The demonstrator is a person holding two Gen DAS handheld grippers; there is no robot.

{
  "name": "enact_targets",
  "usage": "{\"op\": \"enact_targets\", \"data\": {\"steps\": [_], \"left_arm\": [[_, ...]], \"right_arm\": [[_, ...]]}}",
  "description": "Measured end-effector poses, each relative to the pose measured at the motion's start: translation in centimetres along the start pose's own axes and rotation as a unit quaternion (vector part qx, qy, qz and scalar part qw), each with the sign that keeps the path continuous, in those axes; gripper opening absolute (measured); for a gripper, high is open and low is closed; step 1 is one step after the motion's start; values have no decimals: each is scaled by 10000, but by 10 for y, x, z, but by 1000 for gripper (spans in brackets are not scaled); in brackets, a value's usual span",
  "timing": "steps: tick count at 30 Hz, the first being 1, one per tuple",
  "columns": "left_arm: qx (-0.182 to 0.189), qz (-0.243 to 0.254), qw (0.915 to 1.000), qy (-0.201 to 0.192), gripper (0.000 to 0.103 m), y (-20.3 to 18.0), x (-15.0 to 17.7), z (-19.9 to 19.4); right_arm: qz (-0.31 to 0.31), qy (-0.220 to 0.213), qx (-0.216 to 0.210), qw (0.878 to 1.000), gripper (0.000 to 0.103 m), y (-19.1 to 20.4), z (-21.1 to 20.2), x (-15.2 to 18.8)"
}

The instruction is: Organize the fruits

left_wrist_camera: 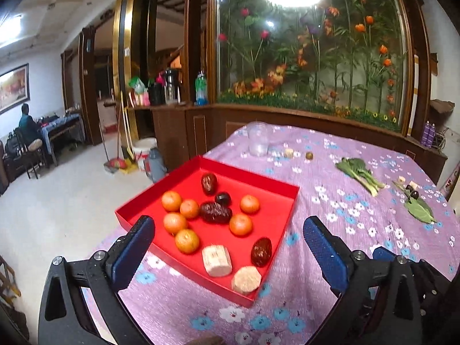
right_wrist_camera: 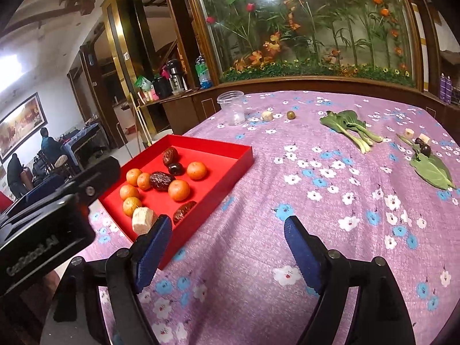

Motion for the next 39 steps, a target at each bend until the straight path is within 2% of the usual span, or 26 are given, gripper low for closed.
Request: {"op": "enact_targets", "data": {"steps": [4,8,26,39], "left_arm": [[21,55,9997,236,103,-5,8,9],[0,122,9994,312,103,-7,12,14],[165,-221,9970,728,103,13,20,34],[162,-144,9966,791,103,16,25,36]], "right_arm": [[-54,36,-5,10000,86,0,2,4],[-113,43,-1,9999,87,3,4,6],[-717,194,59,9972,91,34,16,14],[-1075,207,169,9938,93,53,22,13]]}}
Point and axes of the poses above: each gripper's, at about its wrist camera, not at the fingertips, and z roughly the way its jaws point, y to its left, x to its underside, the point moved 1 cm from there along z, roughly the way its jaws point, and after that the axes turned 4 degrees about -y, right-handed, at the moved point
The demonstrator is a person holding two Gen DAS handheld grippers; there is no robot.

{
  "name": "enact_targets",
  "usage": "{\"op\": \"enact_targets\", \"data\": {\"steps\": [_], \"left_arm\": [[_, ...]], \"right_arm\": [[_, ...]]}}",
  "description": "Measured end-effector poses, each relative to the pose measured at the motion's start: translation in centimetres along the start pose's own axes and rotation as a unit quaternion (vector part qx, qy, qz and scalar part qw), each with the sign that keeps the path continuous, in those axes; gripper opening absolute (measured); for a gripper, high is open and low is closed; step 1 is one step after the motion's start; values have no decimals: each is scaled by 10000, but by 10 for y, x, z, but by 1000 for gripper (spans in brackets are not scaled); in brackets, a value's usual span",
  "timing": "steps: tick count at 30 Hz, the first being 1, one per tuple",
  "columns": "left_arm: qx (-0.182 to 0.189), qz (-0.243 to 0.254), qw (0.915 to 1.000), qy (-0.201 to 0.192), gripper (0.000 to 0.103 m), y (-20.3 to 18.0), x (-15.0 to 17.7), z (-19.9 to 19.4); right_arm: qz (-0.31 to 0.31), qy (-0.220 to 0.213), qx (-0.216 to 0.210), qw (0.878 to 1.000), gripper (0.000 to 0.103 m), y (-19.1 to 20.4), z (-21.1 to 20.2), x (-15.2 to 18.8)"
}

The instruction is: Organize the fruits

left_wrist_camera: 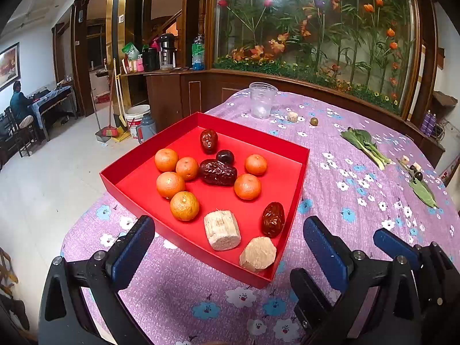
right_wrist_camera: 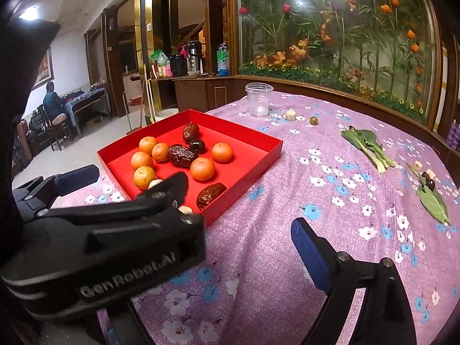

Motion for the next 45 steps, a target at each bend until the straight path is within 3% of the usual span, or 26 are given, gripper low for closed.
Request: {"op": "enact_targets", "data": {"steps": [45], "left_arm": [[63,130,9993,-334,103,-8,-5,-41]], "right_arm": [[-187,-315,112,9993,97,4,-24,-12]]}}
Point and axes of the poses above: each gripper's, at about its wrist camera, not at the fingertips, and z roughly the way its jaws point, y to its left, x to its underside, the point moved 1 cm from there along z, roughly the way its jaws point, and after that the axes turned 4 degrees about -y, right-handed, at the moved point
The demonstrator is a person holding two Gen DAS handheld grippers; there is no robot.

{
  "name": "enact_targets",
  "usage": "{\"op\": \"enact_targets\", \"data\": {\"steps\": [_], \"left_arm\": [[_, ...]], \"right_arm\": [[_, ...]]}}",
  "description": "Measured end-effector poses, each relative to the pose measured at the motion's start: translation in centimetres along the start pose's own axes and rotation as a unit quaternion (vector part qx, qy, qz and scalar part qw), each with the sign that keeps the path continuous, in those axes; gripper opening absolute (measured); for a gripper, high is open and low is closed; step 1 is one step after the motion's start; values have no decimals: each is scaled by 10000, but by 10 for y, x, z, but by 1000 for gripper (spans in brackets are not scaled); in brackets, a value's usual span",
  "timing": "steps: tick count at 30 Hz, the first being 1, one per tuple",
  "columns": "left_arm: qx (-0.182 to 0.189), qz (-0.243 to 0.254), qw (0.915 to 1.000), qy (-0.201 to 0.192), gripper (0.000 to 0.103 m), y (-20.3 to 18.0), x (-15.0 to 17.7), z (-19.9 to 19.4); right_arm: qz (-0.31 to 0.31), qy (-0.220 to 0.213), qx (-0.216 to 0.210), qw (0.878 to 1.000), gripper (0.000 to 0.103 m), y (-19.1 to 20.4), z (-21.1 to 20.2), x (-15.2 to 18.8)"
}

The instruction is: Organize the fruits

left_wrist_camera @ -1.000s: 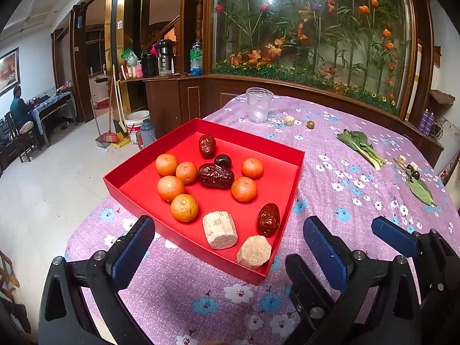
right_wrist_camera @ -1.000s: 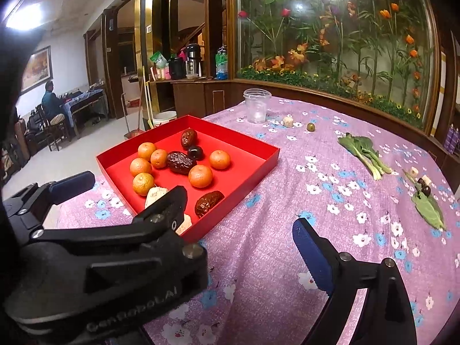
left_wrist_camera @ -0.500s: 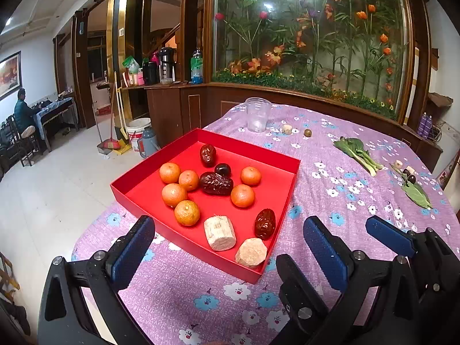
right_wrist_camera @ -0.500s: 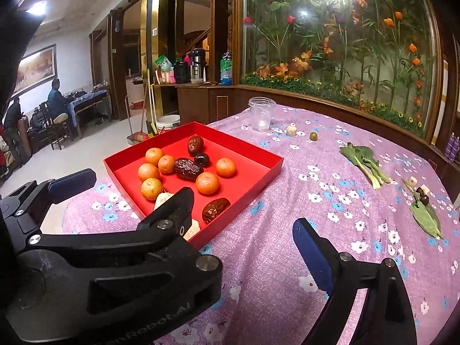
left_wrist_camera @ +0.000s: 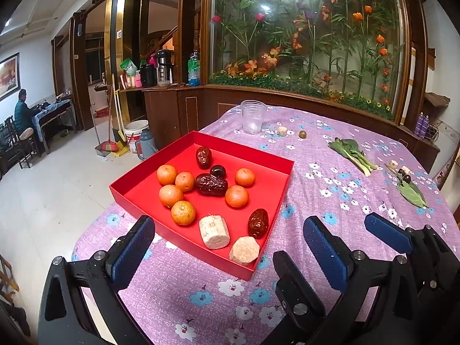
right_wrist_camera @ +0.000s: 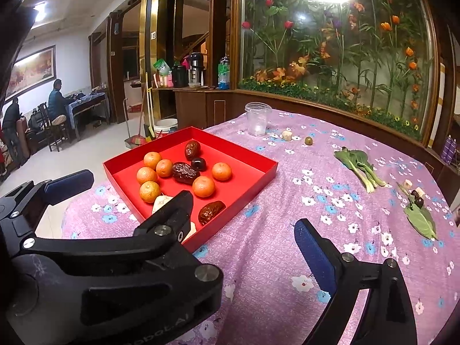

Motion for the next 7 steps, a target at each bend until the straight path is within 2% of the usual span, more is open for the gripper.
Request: {"op": "enact_targets", "data": {"steps": [7], "left_arm": [[161,94,9997,167,103,-8,-6,-1]], "right_arm": [[83,34,51,9999,97,-11,-1,-1]]}}
Point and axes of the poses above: each gripper's, at about its wrist camera, not at the fingertips, and z roughly the way its jaws point, y to its left, x to its underside, the point moved 1 cm from there along z, roughly the way its jaws point, and after that the axes turned 4 degrees about -y, right-handed, at the moved point
